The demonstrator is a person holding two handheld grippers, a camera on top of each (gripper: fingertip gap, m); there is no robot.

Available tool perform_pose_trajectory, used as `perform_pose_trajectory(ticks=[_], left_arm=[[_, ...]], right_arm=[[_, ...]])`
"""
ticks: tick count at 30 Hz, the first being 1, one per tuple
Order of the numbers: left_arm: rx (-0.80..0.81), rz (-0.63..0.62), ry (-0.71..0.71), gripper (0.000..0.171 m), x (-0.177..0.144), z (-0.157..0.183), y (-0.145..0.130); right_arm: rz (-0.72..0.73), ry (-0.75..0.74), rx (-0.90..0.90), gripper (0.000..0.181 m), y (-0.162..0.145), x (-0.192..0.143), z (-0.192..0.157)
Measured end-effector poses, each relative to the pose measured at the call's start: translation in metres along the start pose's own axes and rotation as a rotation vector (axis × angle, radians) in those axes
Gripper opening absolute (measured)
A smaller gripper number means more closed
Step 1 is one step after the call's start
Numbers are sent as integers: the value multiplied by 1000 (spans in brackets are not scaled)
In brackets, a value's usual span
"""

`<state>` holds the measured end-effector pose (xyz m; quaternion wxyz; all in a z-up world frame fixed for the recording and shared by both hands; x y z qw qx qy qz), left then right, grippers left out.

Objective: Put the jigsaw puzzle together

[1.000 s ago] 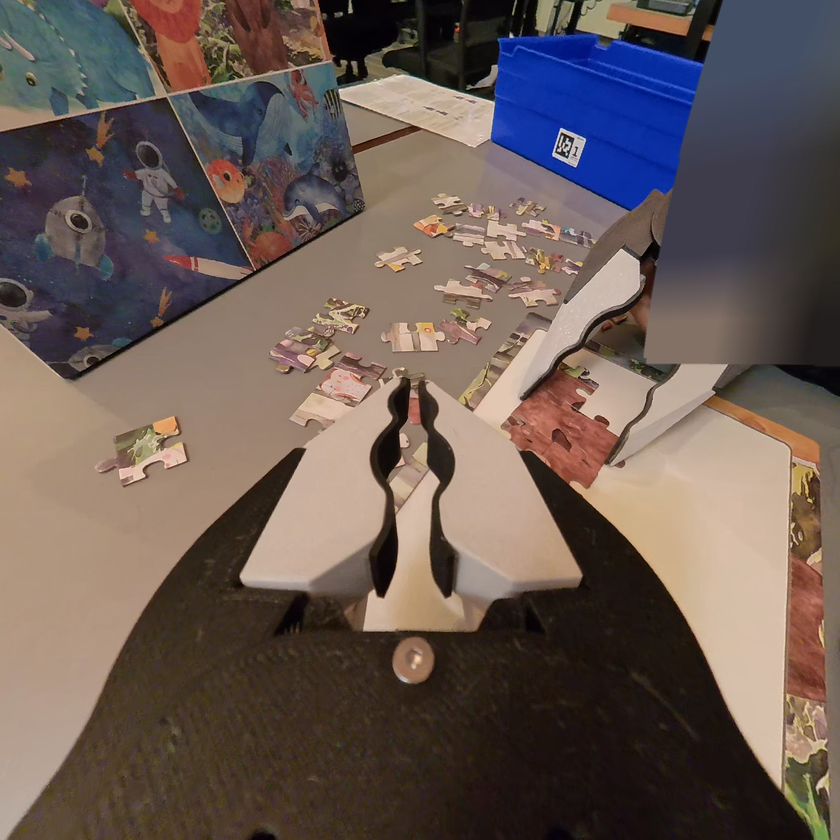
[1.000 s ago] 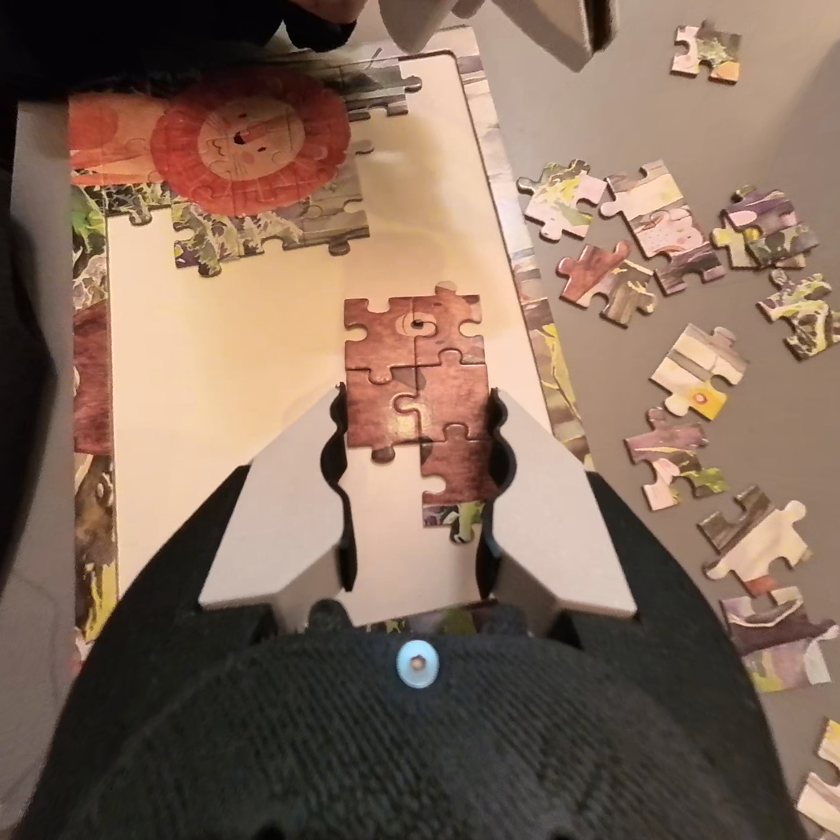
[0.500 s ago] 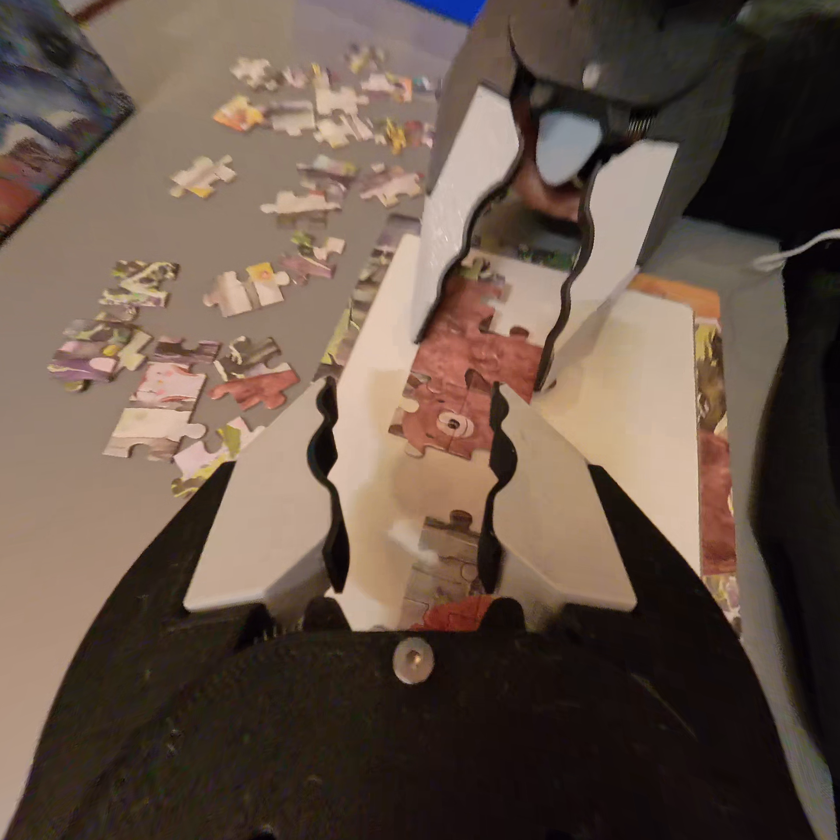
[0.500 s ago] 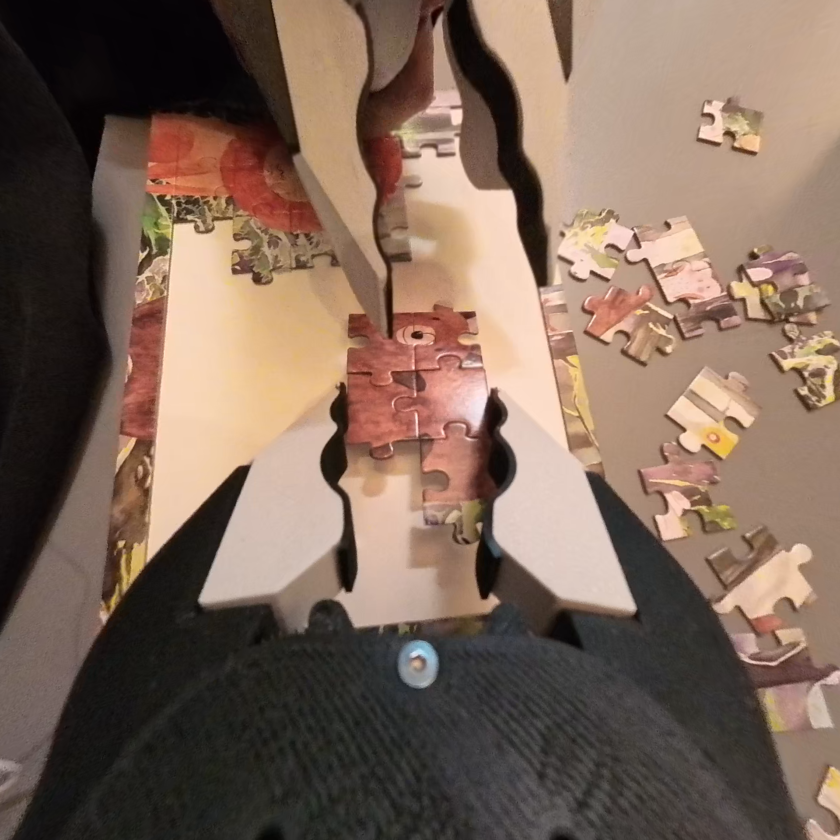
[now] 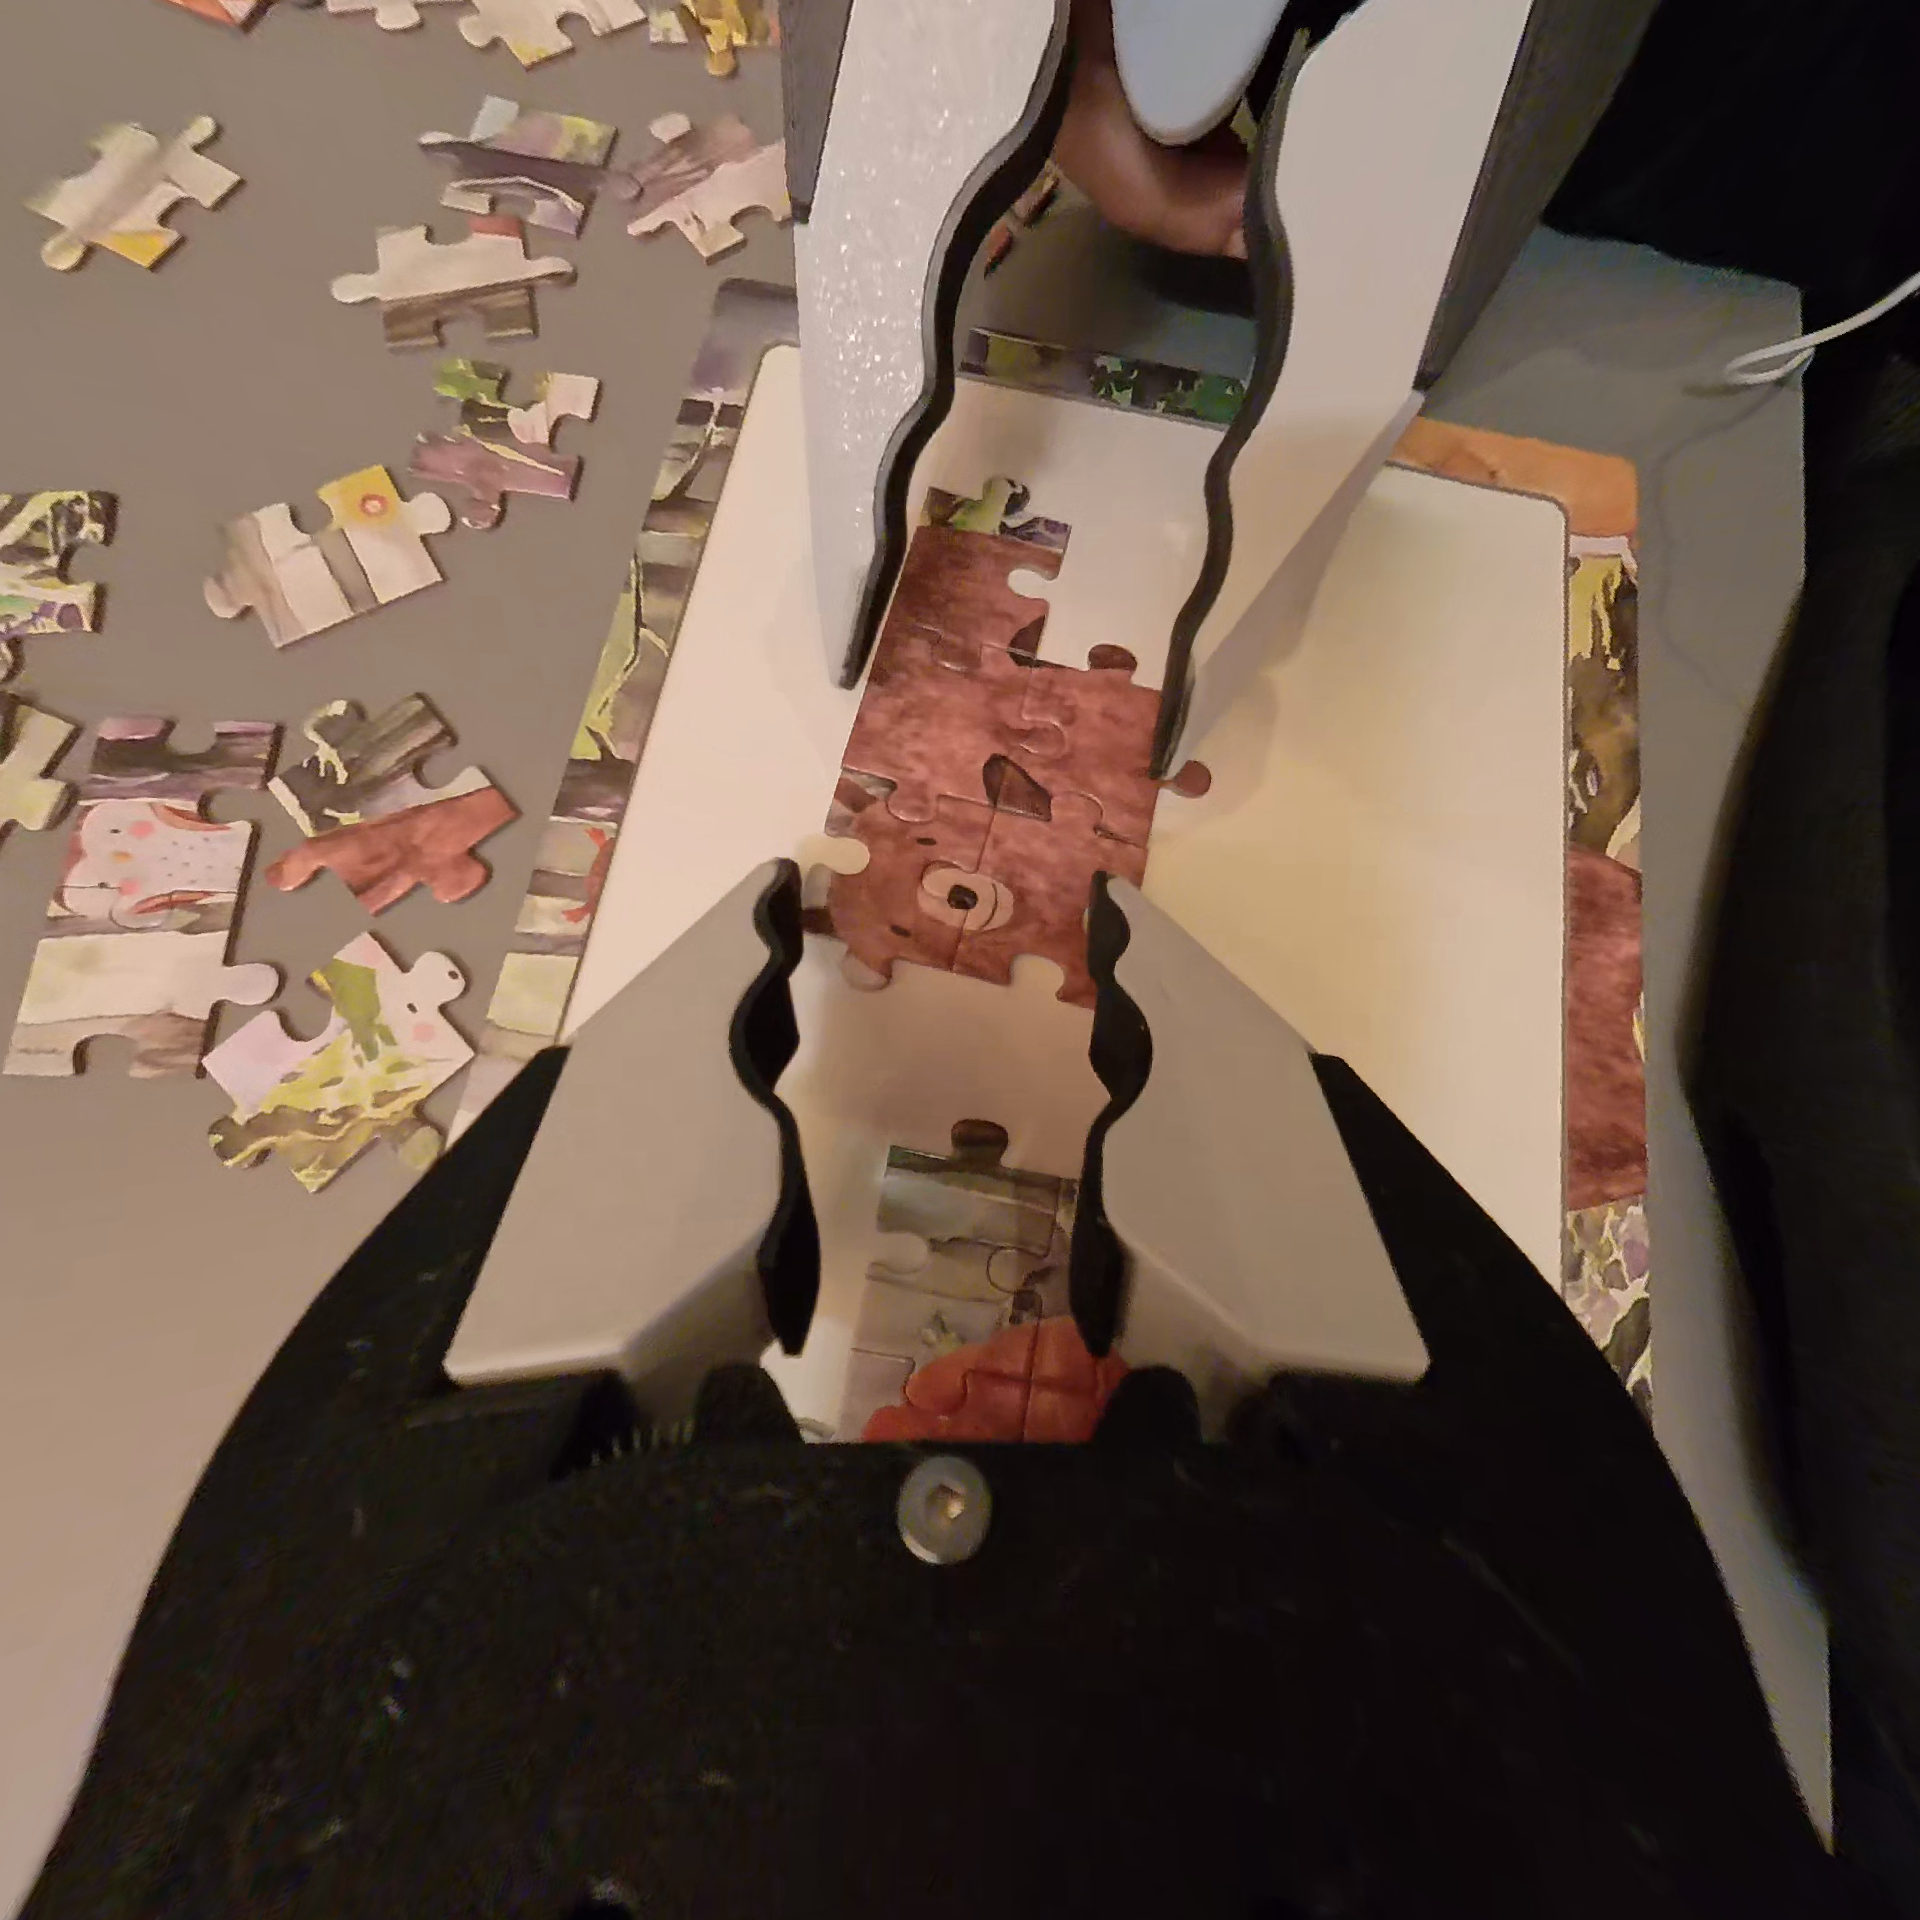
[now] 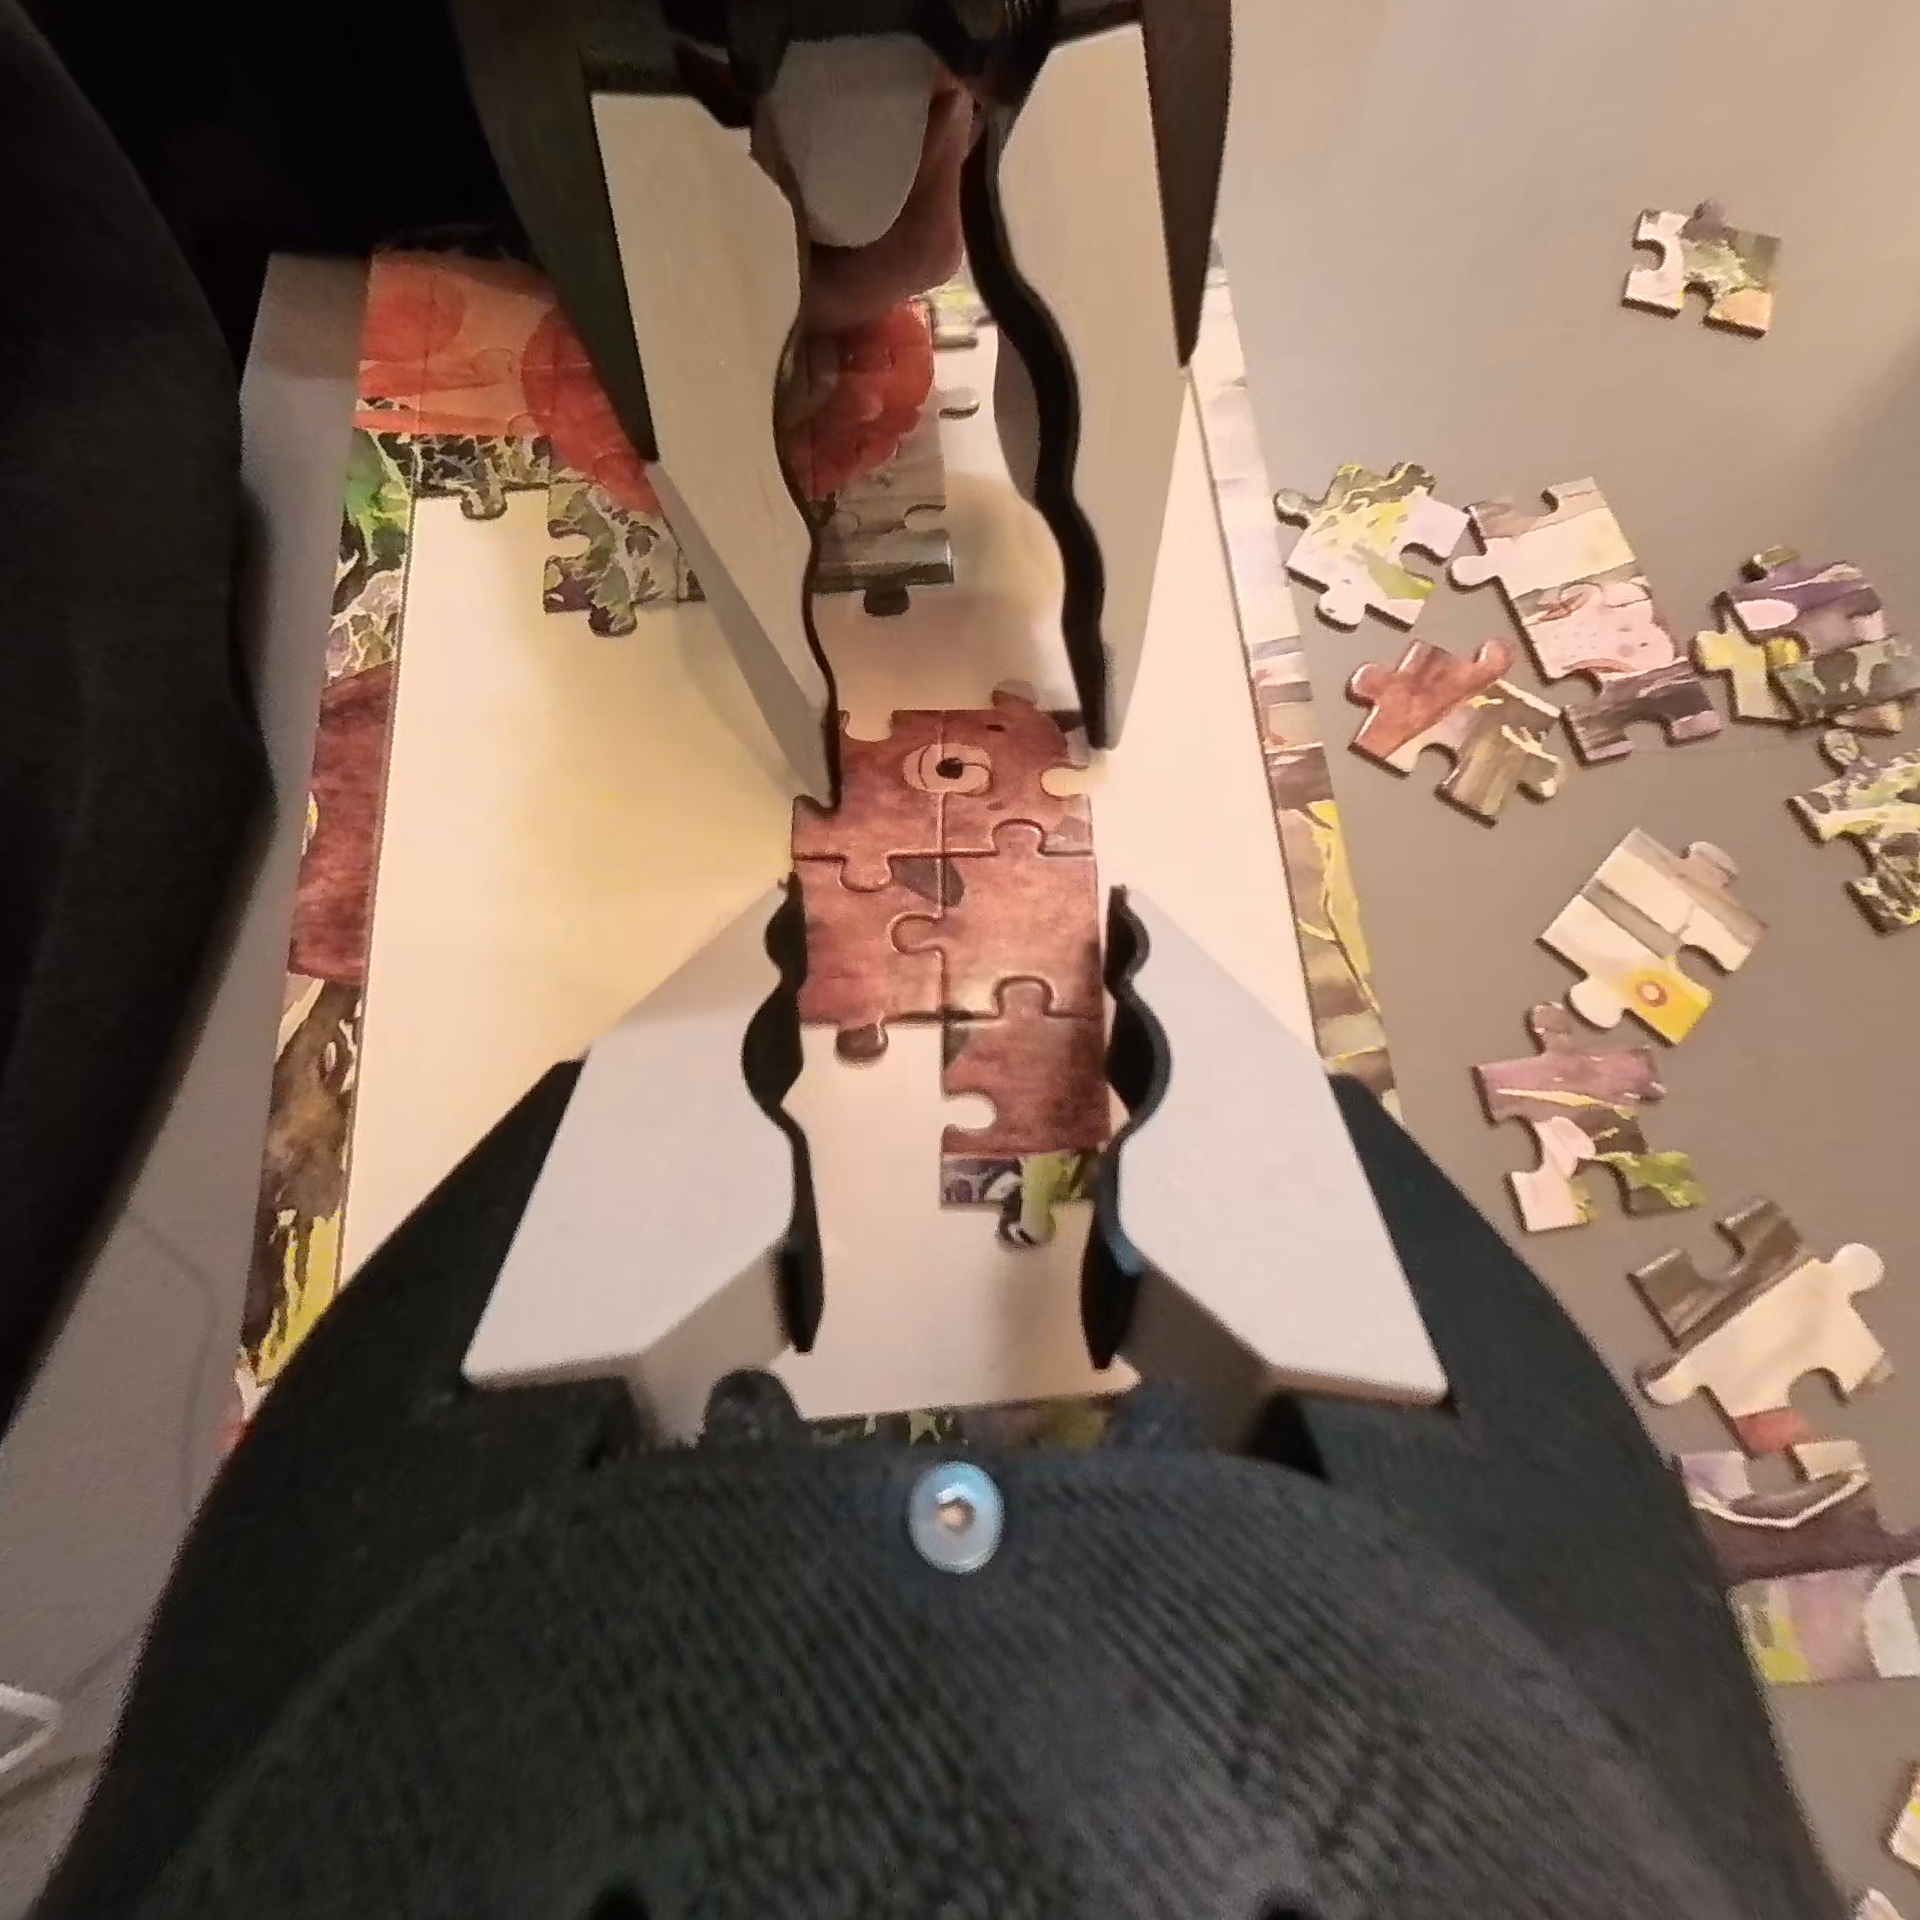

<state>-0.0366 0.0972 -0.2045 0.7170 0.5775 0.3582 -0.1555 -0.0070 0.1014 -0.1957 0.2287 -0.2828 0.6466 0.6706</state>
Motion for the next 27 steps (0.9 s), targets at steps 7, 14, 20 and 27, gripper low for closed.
perform_pose_trajectory(ticks=[7, 14, 20, 27], left_arm=[[-1, -11, 3, 53, 1, 0, -1], [-1, -12, 8, 52, 1, 0, -2], [-7, -12, 11, 50, 0, -1, -2], [-10, -11, 21, 47, 0, -2, -2]], right_arm=[[-18, -33, 25, 62, -7, -5, 10], [34, -117, 70, 61, -5, -27, 29], [-6, -126, 53, 61, -10, -22, 29], [-3, -109, 60, 61, -11, -19, 27]])
Point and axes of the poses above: each gripper's, where its closed fingertips meet, x out along the fingers, y out of its top, z = x × y across the jaws, the point moved 1 cm from there along -x, back along the fingers, and after that the axes turned 1 degree about -y, right-handed, at the moved point
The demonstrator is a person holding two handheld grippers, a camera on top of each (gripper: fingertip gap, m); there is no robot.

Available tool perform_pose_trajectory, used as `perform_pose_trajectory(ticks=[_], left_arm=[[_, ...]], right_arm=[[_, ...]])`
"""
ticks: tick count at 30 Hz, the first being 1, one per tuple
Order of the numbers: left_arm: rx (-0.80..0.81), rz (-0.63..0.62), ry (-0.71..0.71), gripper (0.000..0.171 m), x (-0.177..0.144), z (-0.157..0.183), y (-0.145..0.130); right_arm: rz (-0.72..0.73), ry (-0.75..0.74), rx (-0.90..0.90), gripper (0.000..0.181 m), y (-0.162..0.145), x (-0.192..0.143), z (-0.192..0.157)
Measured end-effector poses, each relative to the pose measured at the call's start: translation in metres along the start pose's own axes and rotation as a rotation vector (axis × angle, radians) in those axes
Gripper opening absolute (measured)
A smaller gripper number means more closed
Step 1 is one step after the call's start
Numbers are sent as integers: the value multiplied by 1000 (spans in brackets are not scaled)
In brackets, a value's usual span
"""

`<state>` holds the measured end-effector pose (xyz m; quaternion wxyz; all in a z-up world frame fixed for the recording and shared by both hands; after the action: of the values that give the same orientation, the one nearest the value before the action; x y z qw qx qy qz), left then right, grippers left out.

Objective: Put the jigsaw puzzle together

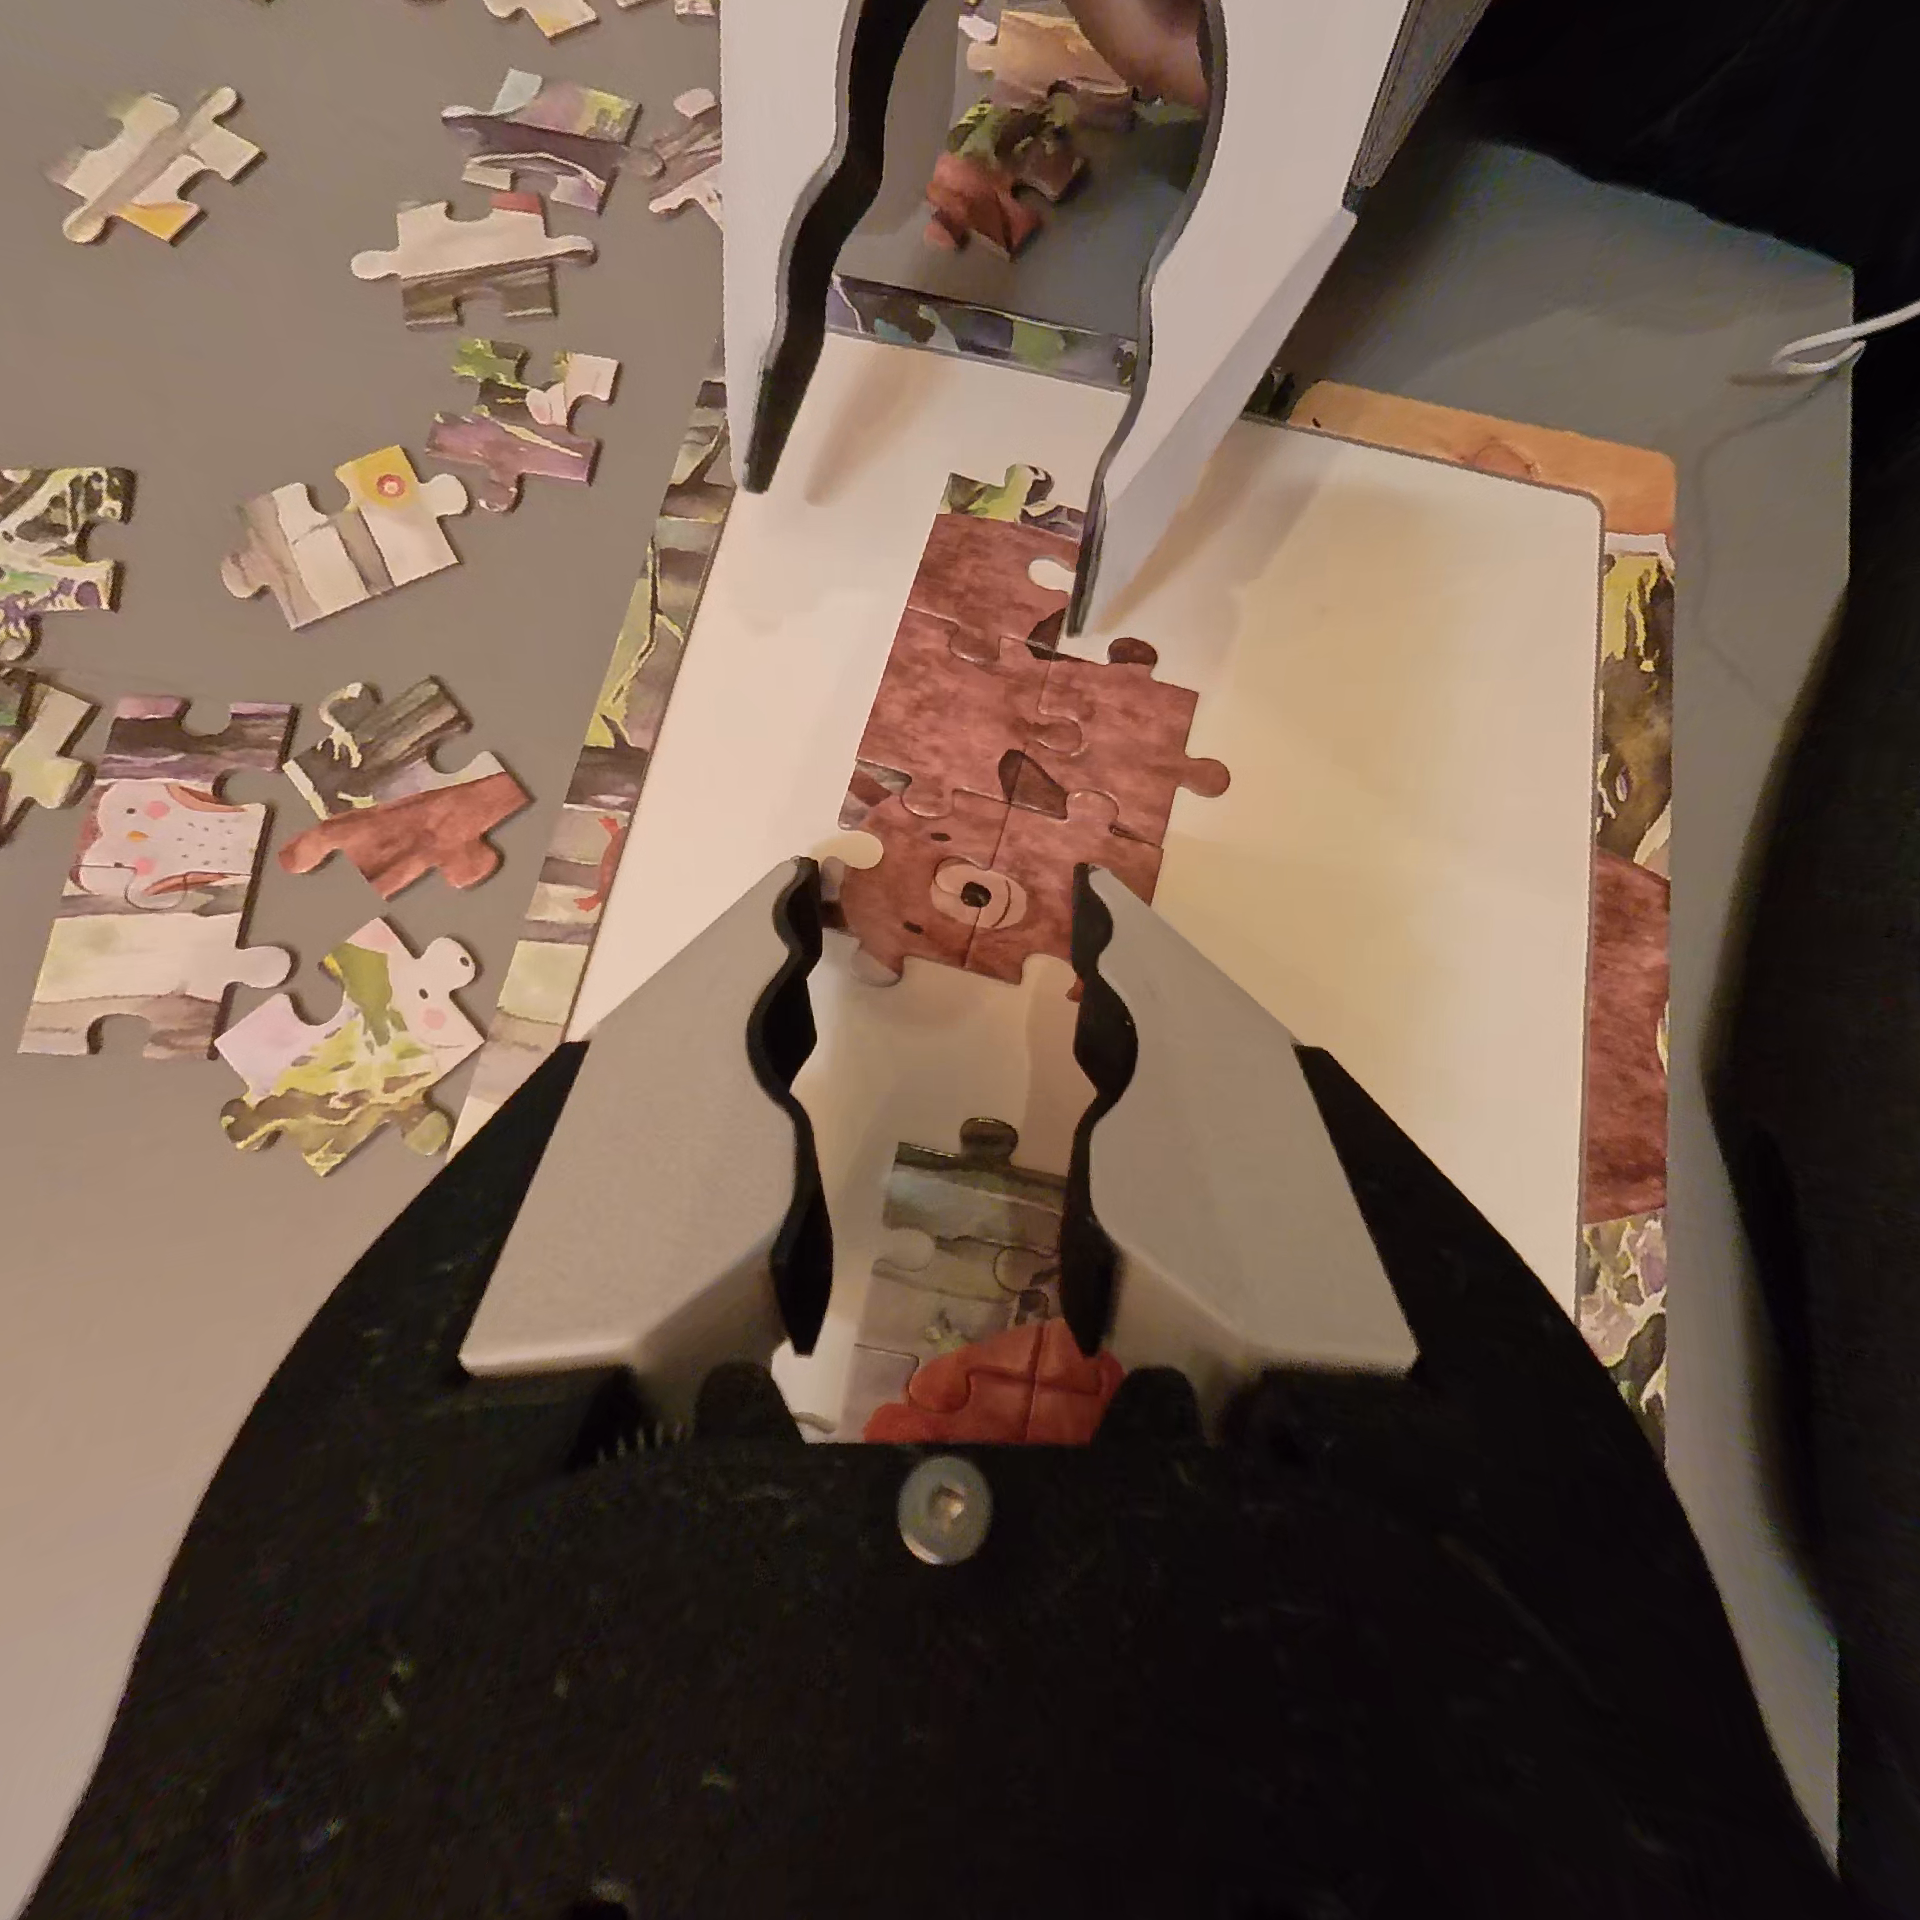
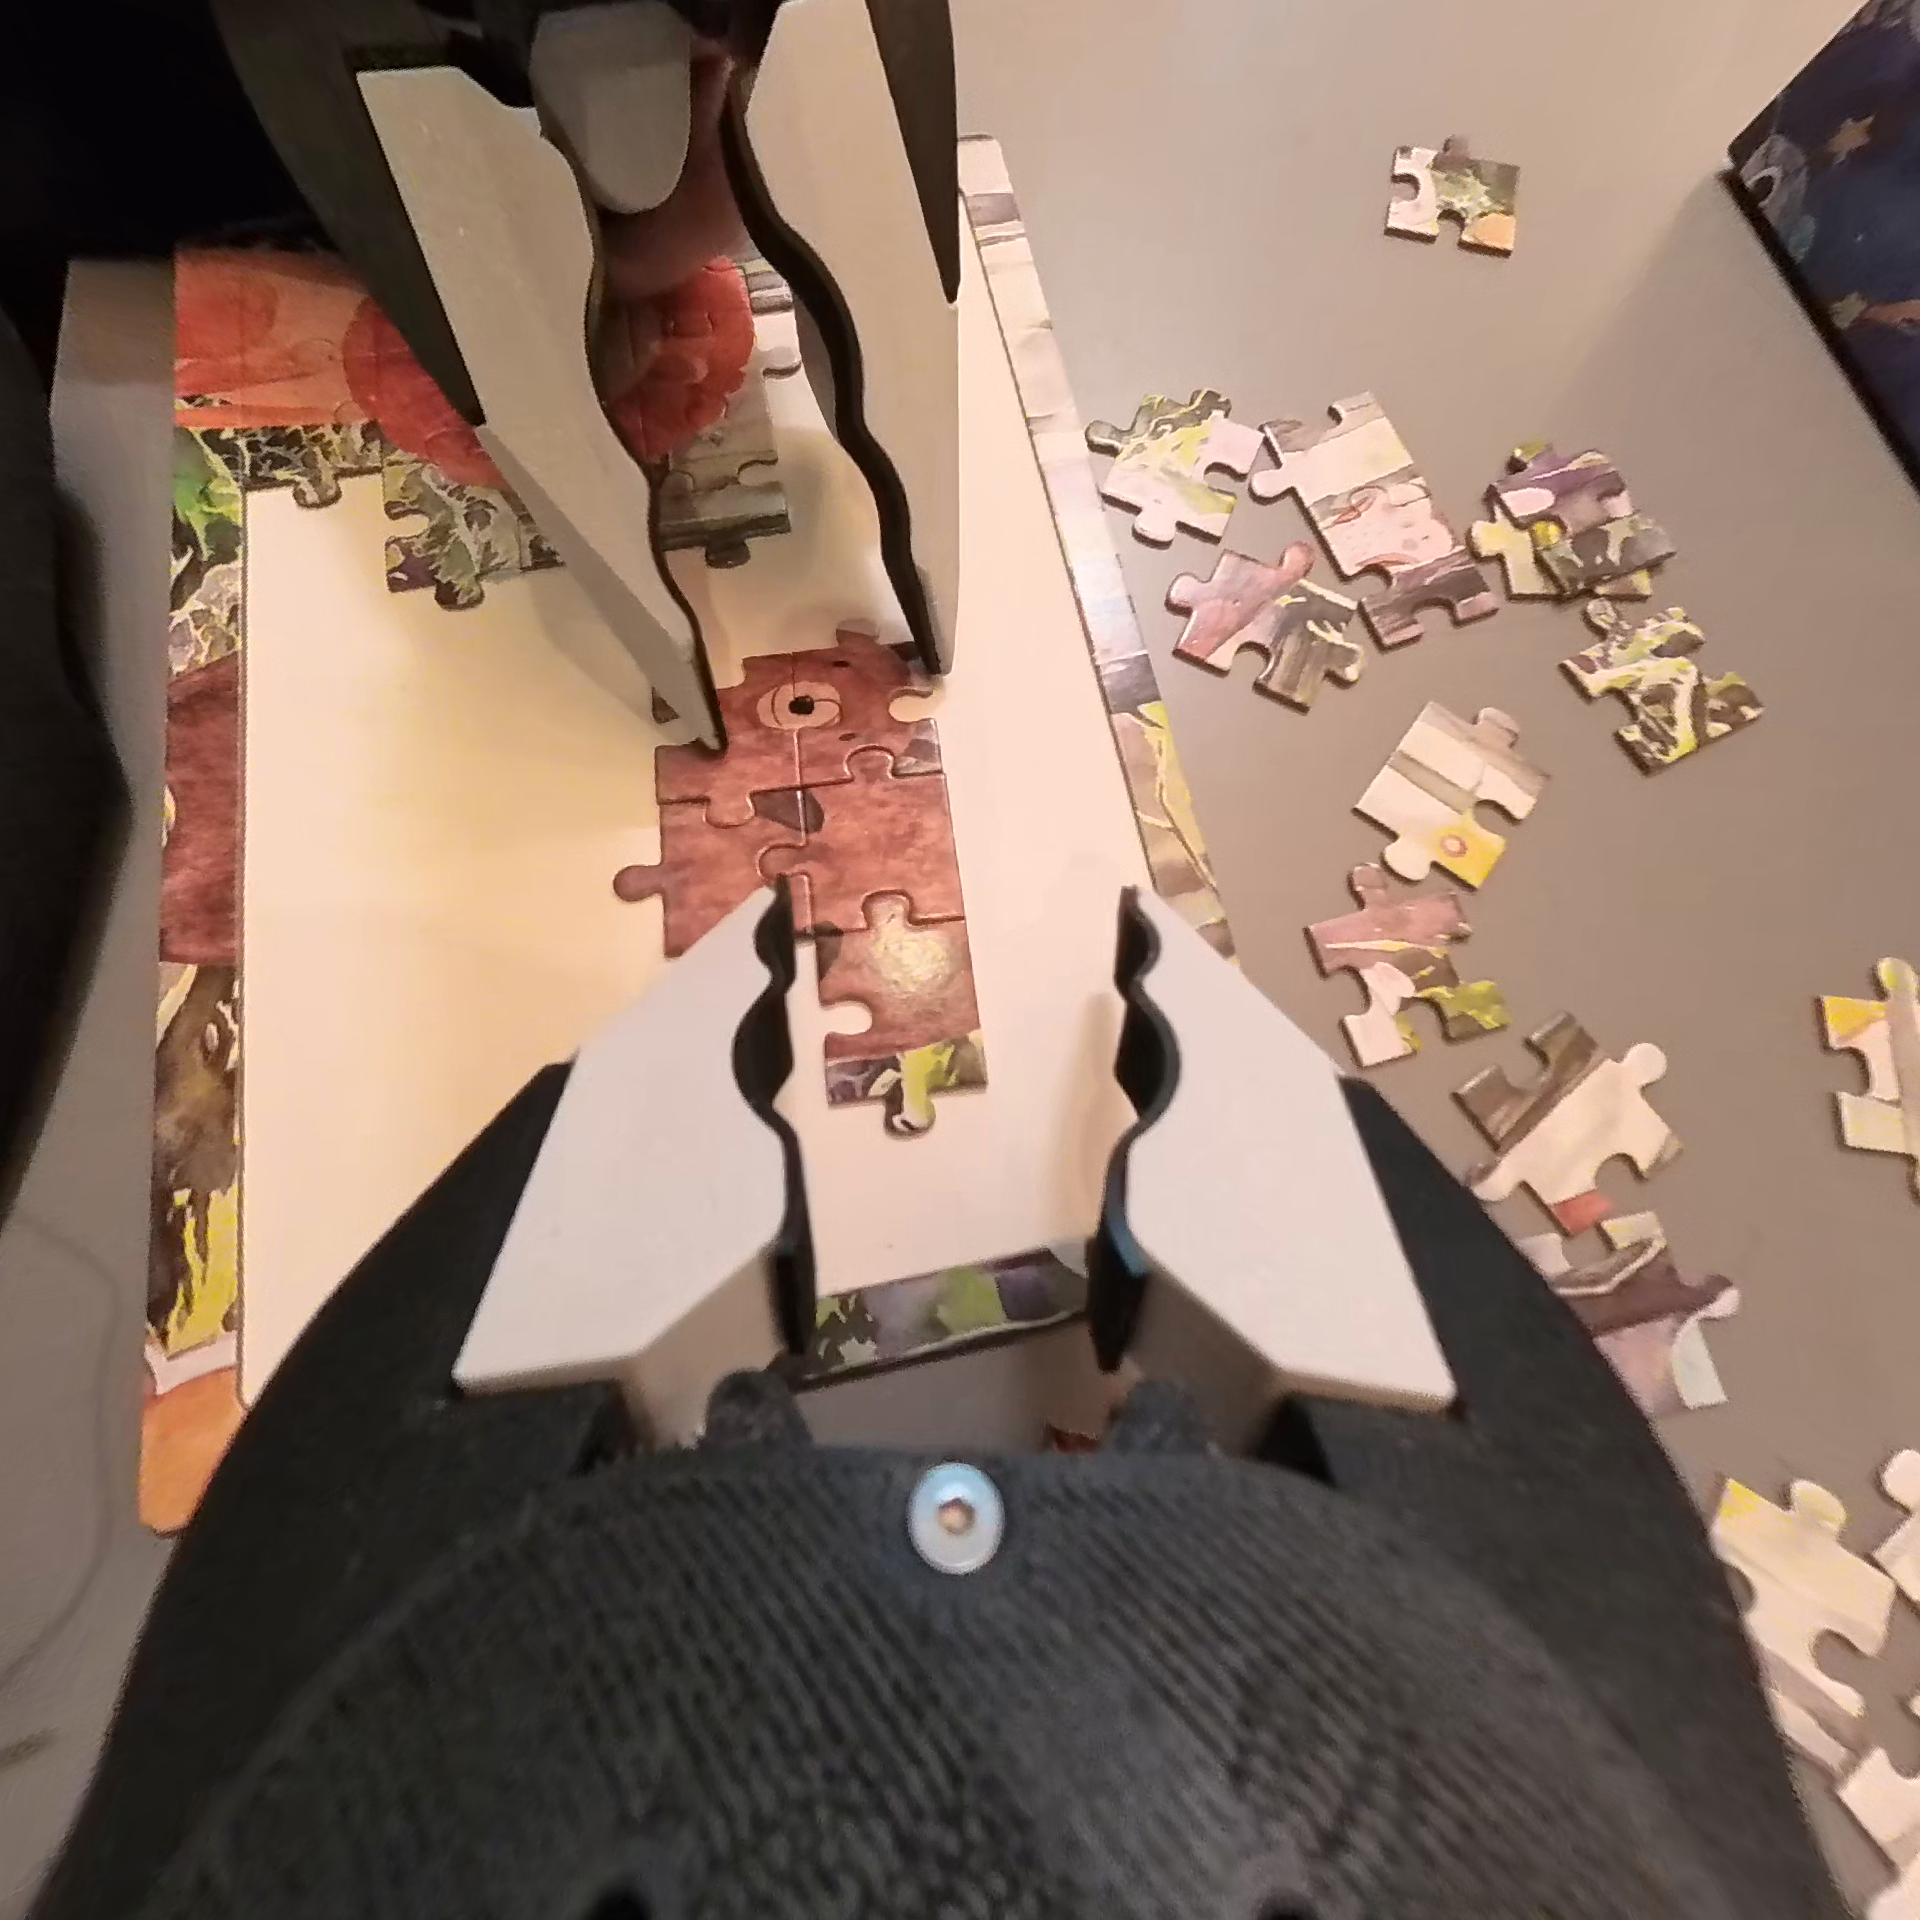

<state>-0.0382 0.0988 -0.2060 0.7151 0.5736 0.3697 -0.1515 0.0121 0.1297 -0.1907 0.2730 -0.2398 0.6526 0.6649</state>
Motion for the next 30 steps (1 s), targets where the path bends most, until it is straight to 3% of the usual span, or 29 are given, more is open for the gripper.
perform_pose_trajectory(ticks=[8, 11, 13, 18, 24, 30], left_arm=[[1, 0, 10, 45, 0, -1, 0], [10, 9, 5, 29, -1, 0, 1], [8, 8, 8, 30, 0, 0, 1], [1, 8, 5, 38, 0, -1, 1], [12, 15, -25, 63, 1, 5, 4], [35, -16, 9, 64, 5, 5, 1]], right_arm=[[15, 95, -18, 72, 5, 11, -21], [-10, 112, -25, 75, 3, 19, -28], [-25, 104, -40, 76, 2, 23, -30], [-43, 75, -45, 70, 2, 24, -27], [-44, 76, -43, 61, 1, 22, -26], [-51, 72, -46, 61, 1, 21, -26]])
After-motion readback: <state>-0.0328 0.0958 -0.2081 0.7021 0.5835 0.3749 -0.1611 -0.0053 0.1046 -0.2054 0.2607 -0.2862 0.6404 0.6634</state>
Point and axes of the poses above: each gripper's, where its closed fingertips meet, x out along the fingers, y out of its top, z = x × y across the jaws, the point moved 1 cm from there along -x, back along the fingers, and after that the axes turned 1 degree about -y, right-handed, at the moved point
